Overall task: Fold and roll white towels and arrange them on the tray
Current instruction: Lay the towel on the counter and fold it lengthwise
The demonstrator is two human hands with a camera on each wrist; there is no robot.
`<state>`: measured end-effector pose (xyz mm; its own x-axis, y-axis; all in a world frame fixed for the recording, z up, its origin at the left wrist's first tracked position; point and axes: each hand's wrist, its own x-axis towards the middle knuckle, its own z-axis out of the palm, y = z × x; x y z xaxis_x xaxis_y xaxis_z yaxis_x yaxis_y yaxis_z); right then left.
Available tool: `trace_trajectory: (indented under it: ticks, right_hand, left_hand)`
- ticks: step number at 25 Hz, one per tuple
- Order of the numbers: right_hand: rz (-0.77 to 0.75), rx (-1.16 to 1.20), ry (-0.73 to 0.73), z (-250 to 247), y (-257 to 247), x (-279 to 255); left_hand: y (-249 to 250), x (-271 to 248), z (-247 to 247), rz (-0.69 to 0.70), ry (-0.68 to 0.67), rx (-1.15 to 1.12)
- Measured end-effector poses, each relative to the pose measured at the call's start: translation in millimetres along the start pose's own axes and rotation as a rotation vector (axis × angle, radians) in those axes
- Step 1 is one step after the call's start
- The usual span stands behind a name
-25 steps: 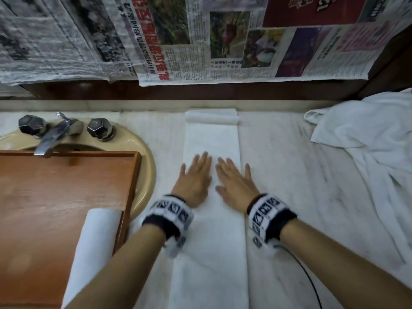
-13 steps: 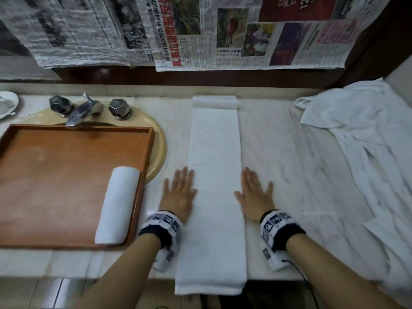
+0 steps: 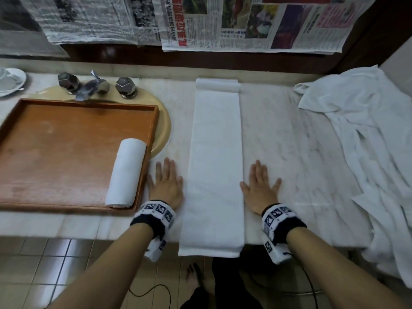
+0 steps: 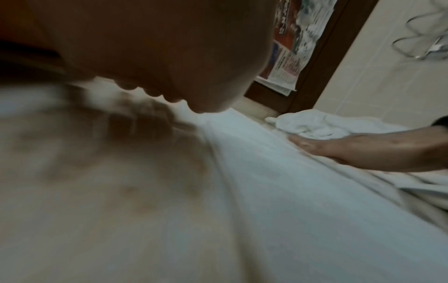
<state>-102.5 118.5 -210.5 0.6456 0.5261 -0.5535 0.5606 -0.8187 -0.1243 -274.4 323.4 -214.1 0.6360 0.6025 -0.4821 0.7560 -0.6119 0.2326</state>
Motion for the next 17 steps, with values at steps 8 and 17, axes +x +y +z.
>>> trace_trajectory:
  ticks: [8,17]
  right_hand:
    - [-0.002,0.003,-0.016,10.1,1.0,-10.5]
    - [-0.190,-0.102,-0.020,6.9,-31.0,-6.2]
  left_hand:
    - [6.0,-17.3,23.0,0.110,0.018,0.057]
    - [44.6,-1.0,14.0,0.253,-0.062,0.080]
